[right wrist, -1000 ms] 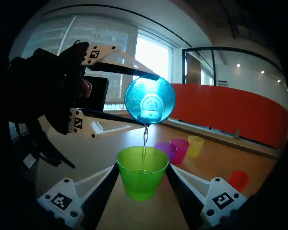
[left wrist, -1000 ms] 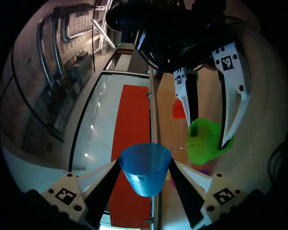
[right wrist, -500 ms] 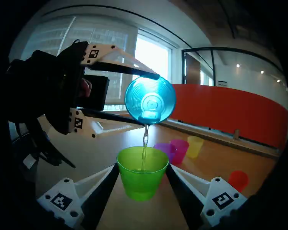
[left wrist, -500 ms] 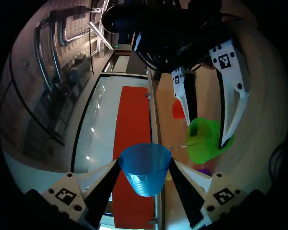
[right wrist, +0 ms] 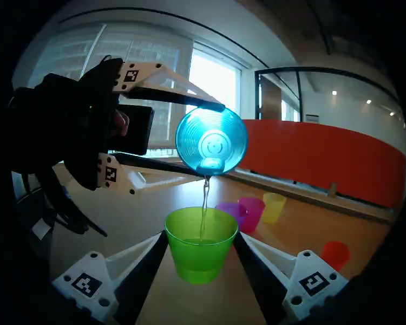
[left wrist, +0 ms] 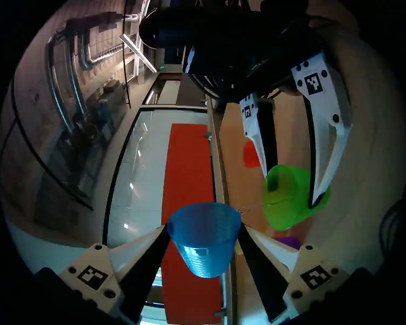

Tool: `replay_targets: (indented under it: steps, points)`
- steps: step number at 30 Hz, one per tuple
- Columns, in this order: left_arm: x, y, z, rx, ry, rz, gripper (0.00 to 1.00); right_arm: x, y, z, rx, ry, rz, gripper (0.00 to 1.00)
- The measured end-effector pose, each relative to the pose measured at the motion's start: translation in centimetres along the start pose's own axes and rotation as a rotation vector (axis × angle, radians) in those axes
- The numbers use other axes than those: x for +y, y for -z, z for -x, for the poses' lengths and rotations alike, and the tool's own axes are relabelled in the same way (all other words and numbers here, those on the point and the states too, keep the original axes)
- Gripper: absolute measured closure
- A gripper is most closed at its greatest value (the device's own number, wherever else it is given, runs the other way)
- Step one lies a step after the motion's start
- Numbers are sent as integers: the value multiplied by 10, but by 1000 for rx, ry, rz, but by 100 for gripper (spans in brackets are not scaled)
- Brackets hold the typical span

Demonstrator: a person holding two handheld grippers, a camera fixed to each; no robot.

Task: Pour water

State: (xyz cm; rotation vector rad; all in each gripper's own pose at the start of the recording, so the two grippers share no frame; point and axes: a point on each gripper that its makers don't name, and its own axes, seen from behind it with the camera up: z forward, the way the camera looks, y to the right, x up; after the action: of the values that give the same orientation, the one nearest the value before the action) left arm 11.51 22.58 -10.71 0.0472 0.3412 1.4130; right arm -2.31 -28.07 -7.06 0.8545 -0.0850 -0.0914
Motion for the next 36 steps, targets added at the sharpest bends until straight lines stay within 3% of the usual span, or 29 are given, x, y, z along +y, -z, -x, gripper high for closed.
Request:
replay_targets:
  steps: [15, 36]
  points:
    - [-7, -4, 1, 2, -34, -6, 13, 1, 2, 0, 2, 0, 3, 9]
    - [-3, -9, -5, 10, -78, -15, 13, 1, 3, -2, 7, 0, 6, 9]
